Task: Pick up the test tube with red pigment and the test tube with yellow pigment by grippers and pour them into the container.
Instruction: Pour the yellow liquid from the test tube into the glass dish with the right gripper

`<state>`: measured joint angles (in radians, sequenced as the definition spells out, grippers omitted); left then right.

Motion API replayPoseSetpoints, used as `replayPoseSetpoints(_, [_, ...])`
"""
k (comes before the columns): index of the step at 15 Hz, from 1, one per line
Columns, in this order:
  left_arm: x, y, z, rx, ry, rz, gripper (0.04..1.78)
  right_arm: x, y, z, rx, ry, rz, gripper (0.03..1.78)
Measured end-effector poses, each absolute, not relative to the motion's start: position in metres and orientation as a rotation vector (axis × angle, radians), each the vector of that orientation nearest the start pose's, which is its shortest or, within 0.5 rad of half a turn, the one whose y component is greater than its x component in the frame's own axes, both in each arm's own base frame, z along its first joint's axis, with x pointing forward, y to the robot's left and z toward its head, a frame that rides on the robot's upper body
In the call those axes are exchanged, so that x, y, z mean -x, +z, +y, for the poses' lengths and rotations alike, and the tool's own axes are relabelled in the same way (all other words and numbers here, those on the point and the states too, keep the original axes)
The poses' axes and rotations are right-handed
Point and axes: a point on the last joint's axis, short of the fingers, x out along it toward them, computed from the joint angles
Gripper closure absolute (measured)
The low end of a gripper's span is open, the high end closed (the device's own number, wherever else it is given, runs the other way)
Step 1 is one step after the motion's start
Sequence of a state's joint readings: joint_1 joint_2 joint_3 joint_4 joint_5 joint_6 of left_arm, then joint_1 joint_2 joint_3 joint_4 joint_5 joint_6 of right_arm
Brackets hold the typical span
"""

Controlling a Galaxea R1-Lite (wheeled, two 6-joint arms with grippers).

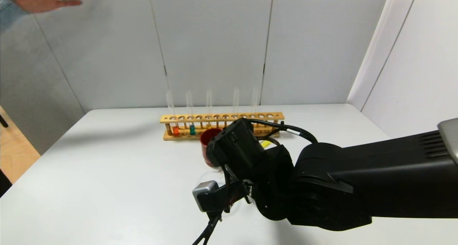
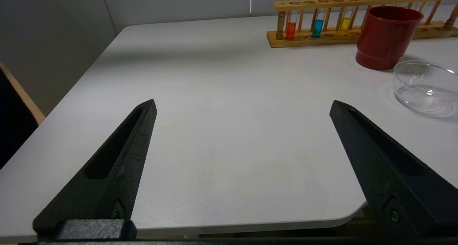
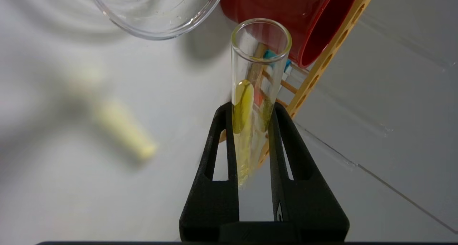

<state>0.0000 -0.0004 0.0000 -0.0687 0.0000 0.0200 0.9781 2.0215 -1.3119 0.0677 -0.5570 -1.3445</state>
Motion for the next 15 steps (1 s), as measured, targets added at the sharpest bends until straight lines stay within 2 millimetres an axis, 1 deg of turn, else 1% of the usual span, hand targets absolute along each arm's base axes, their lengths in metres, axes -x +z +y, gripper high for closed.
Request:
replayPoseSetpoints(2, [0.023,0.082,0.0,-0.02,0.001,-0.069,0.11,-0.229,0.141,0.313,1.83,0.76,0.23,1.54])
replayPoseSetpoints(6, [0.023,0.082,0.0,-0.02,0.001,-0.069,0.11,-0.229,0.135,0.314,1.856,0.779,0.253,1.54])
replayPoseSetpoints(10, [0.023,0.083,0.0,-0.02,0.001,-0.069,0.11,-0.231,0.137,0.315,1.874,0.774,0.265,1.54])
replayPoseSetpoints(15, [0.023,0.083,0.0,-0.02,0.001,-0.069,0.11,-0.235,0.143,0.322,1.884,0.764,0.236,1.54])
